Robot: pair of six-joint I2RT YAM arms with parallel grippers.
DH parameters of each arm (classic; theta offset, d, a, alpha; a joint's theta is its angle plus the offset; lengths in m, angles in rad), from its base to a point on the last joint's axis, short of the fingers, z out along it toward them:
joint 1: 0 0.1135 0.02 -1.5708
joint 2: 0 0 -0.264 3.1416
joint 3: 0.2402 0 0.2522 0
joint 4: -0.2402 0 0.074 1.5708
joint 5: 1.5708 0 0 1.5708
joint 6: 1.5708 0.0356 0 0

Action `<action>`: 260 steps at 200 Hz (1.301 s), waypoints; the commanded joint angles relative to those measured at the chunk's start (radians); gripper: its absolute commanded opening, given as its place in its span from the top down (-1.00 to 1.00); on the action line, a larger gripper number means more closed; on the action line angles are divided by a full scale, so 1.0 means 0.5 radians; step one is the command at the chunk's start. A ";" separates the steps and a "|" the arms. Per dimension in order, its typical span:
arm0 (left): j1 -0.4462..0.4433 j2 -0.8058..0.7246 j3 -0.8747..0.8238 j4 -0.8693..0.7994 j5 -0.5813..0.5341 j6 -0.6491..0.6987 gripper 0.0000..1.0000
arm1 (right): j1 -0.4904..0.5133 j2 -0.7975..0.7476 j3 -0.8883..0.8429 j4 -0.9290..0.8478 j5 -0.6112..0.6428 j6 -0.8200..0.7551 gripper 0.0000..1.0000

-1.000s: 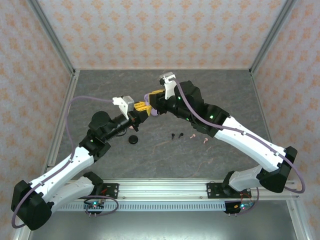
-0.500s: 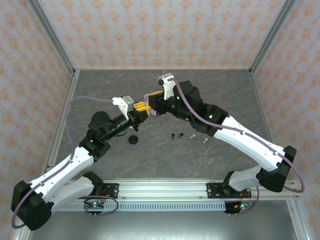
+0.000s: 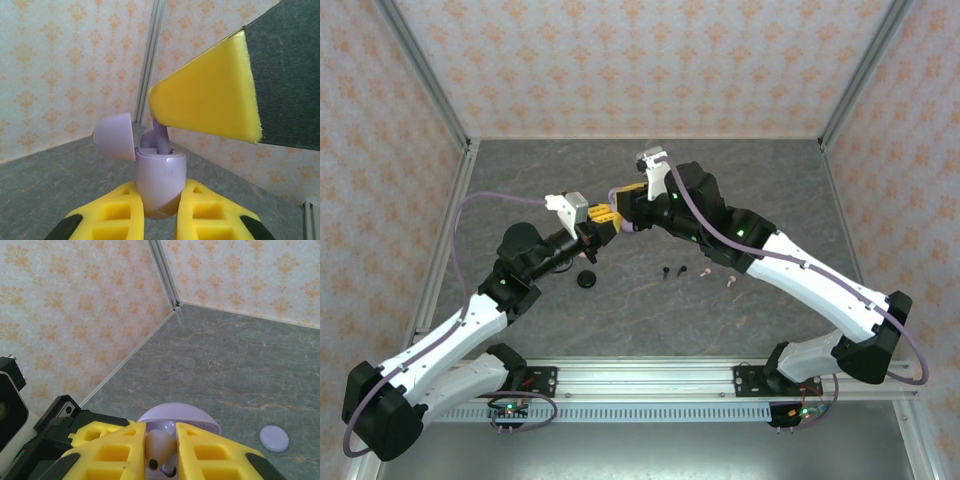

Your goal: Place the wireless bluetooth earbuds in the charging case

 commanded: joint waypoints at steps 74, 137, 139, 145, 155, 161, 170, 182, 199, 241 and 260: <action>-0.010 -0.077 0.027 0.110 0.009 0.004 1.00 | 0.010 -0.022 -0.063 -0.152 0.067 -0.003 0.60; -0.011 -0.088 0.028 0.103 0.035 0.006 1.00 | 0.007 -0.033 -0.054 -0.191 0.086 -0.030 0.60; -0.011 -0.089 0.028 0.103 0.035 0.007 1.00 | 0.007 -0.033 -0.054 -0.192 0.089 -0.030 0.60; -0.011 -0.089 0.028 0.099 0.035 0.006 1.00 | 0.007 -0.035 -0.058 -0.193 0.099 -0.025 0.60; -0.012 -0.089 0.030 0.097 0.038 0.006 1.00 | 0.005 -0.036 -0.059 -0.192 0.103 -0.026 0.60; -0.011 -0.089 0.032 0.095 0.040 0.007 1.00 | 0.004 -0.036 -0.057 -0.192 0.100 -0.018 0.60; -0.012 -0.085 0.035 0.093 0.044 0.007 1.00 | 0.003 -0.035 -0.056 -0.187 0.083 -0.013 0.59; -0.011 -0.084 0.038 0.093 0.049 0.007 1.00 | 0.000 -0.022 -0.050 -0.175 0.040 0.001 0.57; -0.011 -0.080 0.041 0.095 0.047 0.007 1.00 | 0.001 -0.007 -0.039 -0.165 -0.002 0.021 0.53; -0.012 -0.078 0.032 0.085 0.052 0.007 1.00 | -0.042 -0.026 -0.021 -0.107 -0.089 0.084 0.39; -0.013 -0.076 0.031 0.087 0.043 0.004 1.00 | -0.080 -0.045 0.003 -0.076 -0.142 0.126 0.26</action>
